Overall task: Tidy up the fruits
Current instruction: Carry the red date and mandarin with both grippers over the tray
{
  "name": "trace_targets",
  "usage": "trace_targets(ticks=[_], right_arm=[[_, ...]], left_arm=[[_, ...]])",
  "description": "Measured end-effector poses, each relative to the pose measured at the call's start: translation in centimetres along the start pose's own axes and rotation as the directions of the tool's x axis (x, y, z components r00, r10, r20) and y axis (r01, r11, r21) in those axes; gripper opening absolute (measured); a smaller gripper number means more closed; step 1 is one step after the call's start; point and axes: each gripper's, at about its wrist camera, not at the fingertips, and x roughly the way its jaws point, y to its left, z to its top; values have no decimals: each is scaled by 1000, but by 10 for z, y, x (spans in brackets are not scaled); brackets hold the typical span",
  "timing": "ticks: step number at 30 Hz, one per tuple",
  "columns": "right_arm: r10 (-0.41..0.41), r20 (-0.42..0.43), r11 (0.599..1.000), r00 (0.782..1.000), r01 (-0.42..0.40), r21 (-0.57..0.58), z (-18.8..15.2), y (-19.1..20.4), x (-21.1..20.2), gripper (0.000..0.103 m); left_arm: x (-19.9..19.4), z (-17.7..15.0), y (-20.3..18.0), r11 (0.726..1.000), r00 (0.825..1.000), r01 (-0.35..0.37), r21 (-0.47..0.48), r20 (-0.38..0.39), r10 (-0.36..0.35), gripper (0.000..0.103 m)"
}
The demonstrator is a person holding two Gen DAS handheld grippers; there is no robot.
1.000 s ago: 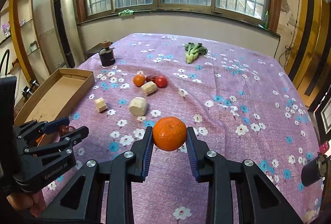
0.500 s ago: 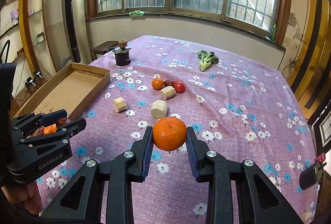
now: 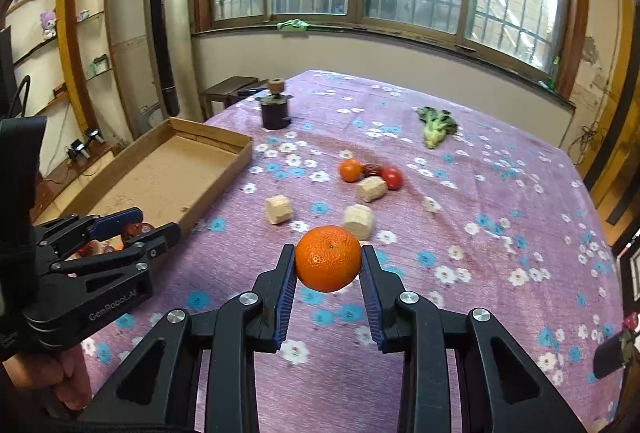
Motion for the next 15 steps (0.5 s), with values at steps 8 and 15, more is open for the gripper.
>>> trace_targets(ticks=[8, 15], right_arm=[[178, -21, 984, 984, -177, 32, 23, 28, 18, 32], [293, -38, 956, 955, -292, 15, 43, 71, 38, 31]], left_arm=[[-9, 11, 53, 996, 997, -68, -59, 20, 69, 47], [-9, 17, 110, 981, 989, -144, -128, 12, 147, 47]])
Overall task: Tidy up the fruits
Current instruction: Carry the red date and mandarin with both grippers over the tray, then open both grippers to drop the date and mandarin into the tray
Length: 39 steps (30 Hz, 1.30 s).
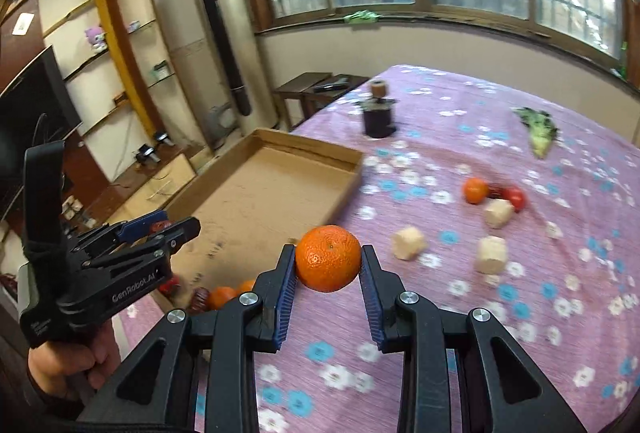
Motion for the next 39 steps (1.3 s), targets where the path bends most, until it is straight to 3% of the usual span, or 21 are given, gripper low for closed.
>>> trace_targets(ticks=[17, 26, 37, 39], right_arm=[[161, -136, 981, 977, -174, -90, 6, 58, 93, 31], [137, -215, 975, 967, -170, -140, -2, 63, 137, 31], [111, -245, 967, 963, -161, -196, -9, 70, 152, 34], [112, -241, 964, 964, -163, -207, -9, 70, 152, 38]], left_arm=[[51, -7, 34, 999, 995, -26, -36, -101, 22, 47], [73, -14, 36, 999, 987, -39, -23, -157, 35, 47], [79, -19, 33, 995, 980, -100, -3, -173, 98, 48], [78, -19, 35, 995, 979, -95, -23, -182, 89, 54]])
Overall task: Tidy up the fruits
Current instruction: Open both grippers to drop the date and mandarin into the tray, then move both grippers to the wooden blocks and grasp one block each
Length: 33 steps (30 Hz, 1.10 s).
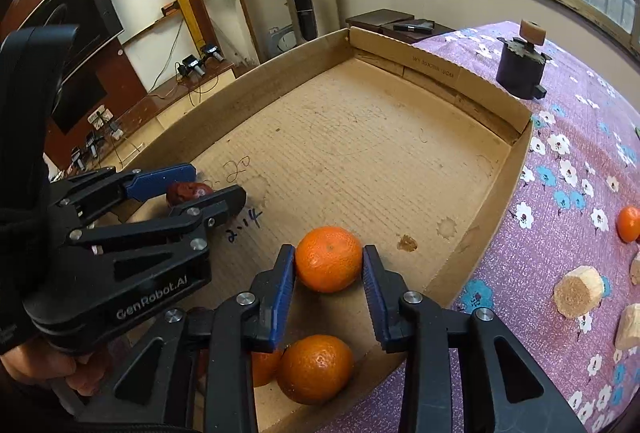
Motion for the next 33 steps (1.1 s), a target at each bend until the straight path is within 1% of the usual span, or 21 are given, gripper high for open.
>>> trace_targets(ticks=[1, 2, 3, 4, 6, 7, 10, 11, 12, 13, 16, 21, 24, 27, 29, 31, 33], right_arm=[[0, 3, 1000, 1000, 0, -3, -1, 0, -1, 42], [0, 9, 1000, 1000, 0, -5, -2, 1, -5, 45], [-3, 15, 1000, 1000, 3, -8, -4, 1, -8, 50], [-7, 20, 1000, 1000, 7, -9, -5, 1, -11, 54], [-8, 33, 1000, 999, 8, -12, -8, 1, -21, 54], [-7, 39, 1000, 999, 8, -15, -10, 1, -26, 54], [-17, 80, 1000, 997, 17, -7, -16, -1, -49, 54], [-19, 92, 1000, 996, 19, 0, -19, -2, -56, 54], [-21, 106, 1000, 994, 20, 7, -21, -4, -65, 54], [-23, 122, 1000, 992, 21, 16, -24, -6, -73, 55], [-45, 167, 998, 985, 37, 51, -36, -17, -103, 55], [-93, 206, 991, 974, 69, 119, -59, -41, -143, 56], [-129, 215, 983, 968, 97, 156, -75, -54, -165, 57], [-179, 223, 972, 958, 136, 192, -92, -69, -186, 60], [-208, 225, 963, 952, 158, 220, -105, -80, -198, 60], [-235, 225, 953, 946, 179, 244, -117, -89, -209, 60], [-264, 220, 941, 939, 201, 270, -130, -100, -218, 60]], left_arm=[[-1, 0, 1, 1000, 1000, 5, -10, -5, -5, 58], [-3, 0, 1, 1000, 1000, 8, -18, -5, -8, 59], [-6, 1, 0, 1000, 1000, 5, -19, 2, -5, 59], [-10, 1, 0, 1000, 1000, -2, -19, 10, 2, 59], [-22, 1, -2, 1000, 999, -16, -27, 30, 17, 60], [-26, 1, -2, 999, 999, -19, -32, 39, 21, 63], [-47, 2, -7, 998, 995, -45, -39, 88, 48, 67], [-55, 2, -10, 998, 992, -59, -37, 108, 62, 70], [-63, 2, -13, 997, 989, -70, -36, 128, 74, 77], [-68, 2, -16, 997, 986, -75, -34, 144, 79, 81], [-89, 1, -30, 997, 978, -75, -10, 192, 75, 81], [-112, 1, -53, 999, 971, -43, 27, 237, 36, 81], [-122, -1, -67, 998, 967, -32, 46, 253, 19, 81], [-131, -1, -82, 998, 962, -29, 63, 273, 11, 81], [-137, -2, -90, 997, 959, -15, 76, 282, -7, 81], [-141, -3, -99, 996, 957, -3, 86, 289, -22, 84], [-143, -6, -109, 994, 957, 19, 105, 285, -49, 84]])
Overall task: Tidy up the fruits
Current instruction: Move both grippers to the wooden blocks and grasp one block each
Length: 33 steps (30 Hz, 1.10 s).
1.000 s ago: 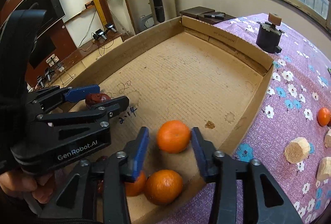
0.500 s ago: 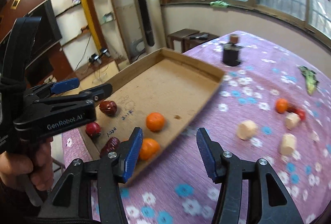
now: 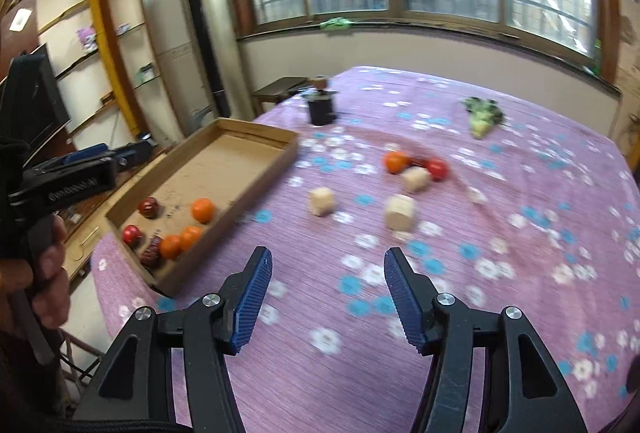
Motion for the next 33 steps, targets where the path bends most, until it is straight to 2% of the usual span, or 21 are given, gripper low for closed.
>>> trace_targets(ticks=[7, 15, 21, 26, 33], right_arm=[[-70, -13, 993, 997, 71, 90, -23, -47, -13, 60], [-80, -10, 991, 997, 81, 110, -29, -61, -15, 60], [-67, -9, 991, 998, 67, 115, -27, -64, -10, 60], [-52, -32, 990, 998, 55, 131, -19, -67, 5, 60], [-20, -84, 990, 996, 31, 135, 8, -65, 57, 58]], left_arm=[[4, -11, -37, 994, 995, 89, 66, -40, -86, 84], [20, -24, -76, 977, 982, 162, 138, -116, -147, 84], [35, -25, -88, 966, 966, 220, 134, -166, -197, 84], [53, -21, -95, 944, 942, 301, 136, -194, -273, 84], [97, -10, -109, 942, 941, 287, 175, -237, -243, 83]])
